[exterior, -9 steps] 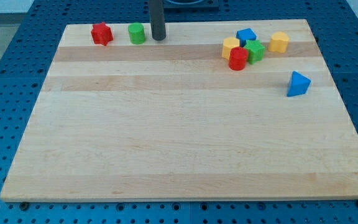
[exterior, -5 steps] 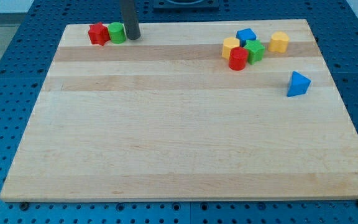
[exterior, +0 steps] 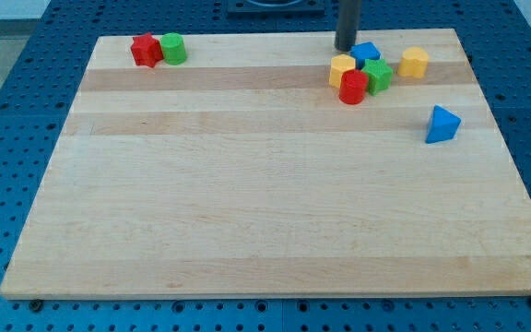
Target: Push the green star closer to the red star
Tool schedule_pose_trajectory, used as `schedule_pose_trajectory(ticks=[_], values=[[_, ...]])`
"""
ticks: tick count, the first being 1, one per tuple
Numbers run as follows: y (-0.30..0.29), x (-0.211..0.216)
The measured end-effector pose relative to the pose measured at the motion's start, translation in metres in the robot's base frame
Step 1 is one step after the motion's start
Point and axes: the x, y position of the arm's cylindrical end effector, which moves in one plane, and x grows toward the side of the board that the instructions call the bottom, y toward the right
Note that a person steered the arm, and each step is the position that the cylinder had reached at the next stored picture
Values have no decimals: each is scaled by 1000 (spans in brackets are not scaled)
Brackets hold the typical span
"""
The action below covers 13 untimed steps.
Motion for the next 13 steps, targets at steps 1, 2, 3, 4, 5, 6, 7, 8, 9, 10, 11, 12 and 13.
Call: schedule_pose_trajectory(ticks=[1,2,3,4,5,6,7,8,9,10,11,12,13], values=[[27,1],[33,16],[33,36],[33,60],[33,84],[33,106],[37,129],[46,151],[46,164],[39,176],[27,183],[5,183],[-21,181]])
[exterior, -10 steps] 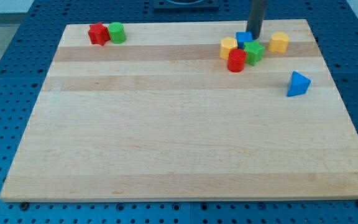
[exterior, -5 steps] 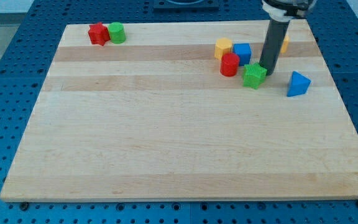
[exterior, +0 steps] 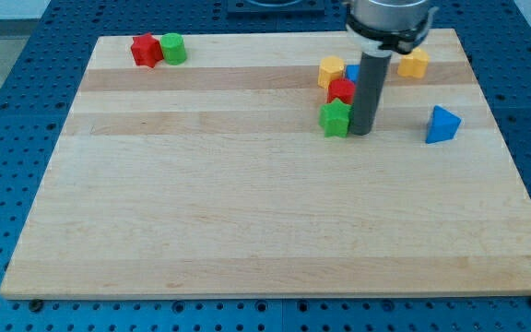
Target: Push the green star closer to the red star
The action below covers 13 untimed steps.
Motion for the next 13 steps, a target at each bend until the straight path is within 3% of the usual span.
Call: schedule_pose_trajectory(ticks=[5,10,13], values=[[-128,-38],[-126,-78],[-198,-98]])
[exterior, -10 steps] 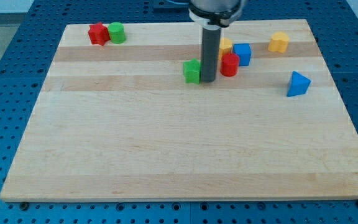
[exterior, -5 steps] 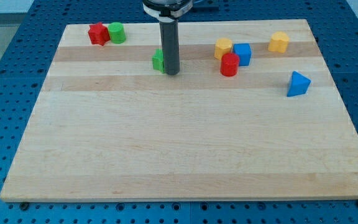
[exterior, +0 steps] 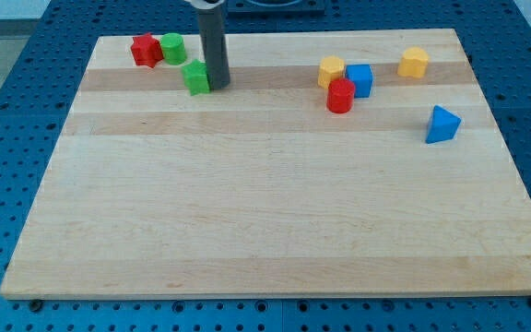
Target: Push the green star closer to the red star
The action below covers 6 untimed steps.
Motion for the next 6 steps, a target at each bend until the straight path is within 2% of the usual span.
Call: schedule_pose_trajectory(ticks=[3,6], values=[[-47,21],[-55,-7]])
